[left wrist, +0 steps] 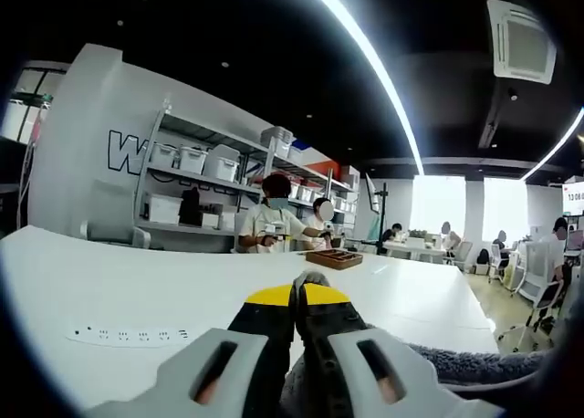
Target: Open the folded towel by lifting each exposed corner and separating the folded layers until the towel lies flat within the target outline without major curled edges
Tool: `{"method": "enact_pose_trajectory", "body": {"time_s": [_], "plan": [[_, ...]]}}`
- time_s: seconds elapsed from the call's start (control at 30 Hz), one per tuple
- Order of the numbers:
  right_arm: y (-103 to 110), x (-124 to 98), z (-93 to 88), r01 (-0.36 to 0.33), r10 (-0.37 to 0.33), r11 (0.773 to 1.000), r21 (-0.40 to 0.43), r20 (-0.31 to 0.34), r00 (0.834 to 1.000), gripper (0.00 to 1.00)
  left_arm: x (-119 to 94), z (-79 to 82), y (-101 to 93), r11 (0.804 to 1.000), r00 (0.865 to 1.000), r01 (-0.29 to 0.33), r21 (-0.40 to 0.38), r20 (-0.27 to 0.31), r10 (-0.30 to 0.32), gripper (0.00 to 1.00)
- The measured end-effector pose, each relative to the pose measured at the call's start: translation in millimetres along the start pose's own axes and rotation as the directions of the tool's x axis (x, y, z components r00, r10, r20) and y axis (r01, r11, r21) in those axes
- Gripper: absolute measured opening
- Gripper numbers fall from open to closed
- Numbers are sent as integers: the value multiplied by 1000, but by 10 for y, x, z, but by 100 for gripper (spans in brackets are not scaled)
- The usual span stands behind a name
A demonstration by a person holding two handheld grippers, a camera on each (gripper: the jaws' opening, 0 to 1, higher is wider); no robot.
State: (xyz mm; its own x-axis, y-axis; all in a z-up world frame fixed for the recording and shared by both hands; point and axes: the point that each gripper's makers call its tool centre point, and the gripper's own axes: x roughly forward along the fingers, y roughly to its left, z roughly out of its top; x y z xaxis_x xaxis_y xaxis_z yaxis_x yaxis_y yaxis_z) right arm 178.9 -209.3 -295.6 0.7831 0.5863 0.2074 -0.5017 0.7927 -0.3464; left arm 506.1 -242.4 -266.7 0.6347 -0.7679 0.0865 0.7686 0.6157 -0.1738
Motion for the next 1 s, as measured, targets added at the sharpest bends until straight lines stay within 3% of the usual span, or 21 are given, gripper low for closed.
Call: {"method": "enact_pose_trajectory", "body": {"time_s": [0.2,0.3,0.53,0.63,0.7,0.77,1.0], "plan": [[-29,-38,-37,-1,1,1000,-10,-1,1000,0,35,-32,-34,1000,1000,-5,-20,-14,5,0],[-58,-72,-52,3,-3,1000,-10,-4,1000,0,49,-99,-39,986,999,-20,-163,-48,12,0],[-118,-155,-101,8,-7,1000,12,-6,1000,0,80,-205,-34,972,996,-21,-235,-84,1,0],[-147,-192,-130,15,-15,1000,3,-18,1000,0,79,-237,-37,951,996,-22,-308,-91,-6,0],[-176,-228,-137,16,-16,1000,8,-19,1000,0,97,-245,-37,947,996,-13,-320,-87,-16,0],[-195,-236,-135,26,-26,1000,-2,-21,999,0,94,-263,-74,957,996,-15,-290,-93,-13,0],[-200,-271,-169,28,-29,999,-33,-38,999,0,129,-268,-147,938,997,3,-347,-72,-30,0]]}}
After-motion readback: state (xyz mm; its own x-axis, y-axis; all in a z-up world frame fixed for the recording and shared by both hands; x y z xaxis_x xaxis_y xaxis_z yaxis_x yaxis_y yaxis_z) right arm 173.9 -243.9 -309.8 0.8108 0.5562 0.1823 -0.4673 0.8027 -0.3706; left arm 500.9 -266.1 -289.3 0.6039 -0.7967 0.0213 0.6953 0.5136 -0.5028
